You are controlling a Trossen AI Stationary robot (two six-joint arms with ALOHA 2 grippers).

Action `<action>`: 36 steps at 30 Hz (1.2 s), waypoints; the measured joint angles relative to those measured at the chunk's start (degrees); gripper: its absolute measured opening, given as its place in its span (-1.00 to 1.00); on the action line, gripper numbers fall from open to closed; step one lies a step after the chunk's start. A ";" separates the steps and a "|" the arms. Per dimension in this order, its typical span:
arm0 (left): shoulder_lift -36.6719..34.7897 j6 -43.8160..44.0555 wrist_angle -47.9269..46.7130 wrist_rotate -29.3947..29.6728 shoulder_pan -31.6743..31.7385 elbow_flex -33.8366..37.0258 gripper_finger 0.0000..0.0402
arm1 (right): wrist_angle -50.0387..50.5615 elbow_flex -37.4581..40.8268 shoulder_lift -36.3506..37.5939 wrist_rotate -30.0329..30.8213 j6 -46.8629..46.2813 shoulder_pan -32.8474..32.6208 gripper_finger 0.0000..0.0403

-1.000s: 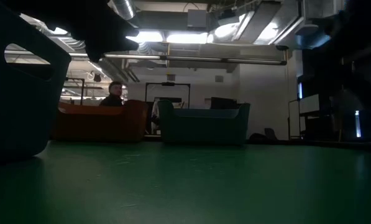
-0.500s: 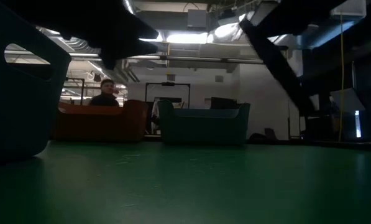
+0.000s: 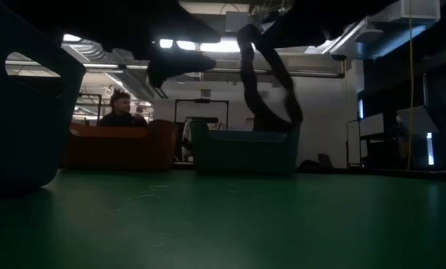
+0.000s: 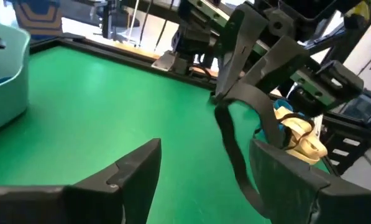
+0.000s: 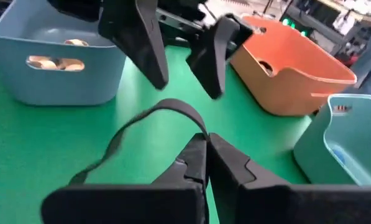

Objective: Sort rubber bands into baskets
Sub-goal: Put the black rubber band into the orange bin

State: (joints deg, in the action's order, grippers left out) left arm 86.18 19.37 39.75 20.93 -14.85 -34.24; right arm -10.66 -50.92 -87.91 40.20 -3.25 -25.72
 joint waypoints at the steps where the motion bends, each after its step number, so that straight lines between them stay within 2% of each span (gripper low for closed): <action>1: 0.72 -0.27 0.04 -0.32 -0.04 -0.61 0.20 | -0.97 0.00 -0.27 -0.32 0.62 -0.01 -0.93; 11: 7.36 -1.37 -0.09 -5.85 -0.11 -5.81 0.20 | -3.30 -0.07 -1.52 -1.85 1.21 -0.11 -0.93; 17: 10.23 -2.40 -0.19 -5.62 0.34 -7.45 0.20 | -5.36 -0.04 -2.01 -3.04 2.65 -0.13 -0.93; 21: 10.29 -2.56 0.99 -5.49 0.35 -7.69 0.20 | -7.07 -0.04 -2.03 -6.76 3.62 -0.11 -0.93; 28: 10.26 -4.52 3.38 -5.71 0.35 -7.71 0.20 | -8.51 -0.04 -2.07 -6.81 3.99 -0.11 -0.93; 33: 10.27 -4.78 3.41 -9.04 0.37 -7.70 0.20 | -9.43 -0.04 -2.07 -6.81 5.10 -0.13 -0.93; 36: 10.27 -4.79 3.45 -9.13 0.39 -7.71 0.20 | -10.77 -0.04 -2.13 -6.81 5.31 -0.13 -0.93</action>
State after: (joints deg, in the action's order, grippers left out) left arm 96.44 14.59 43.20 11.79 -14.46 -41.95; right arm -21.43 -50.96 -90.03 33.39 2.06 -25.85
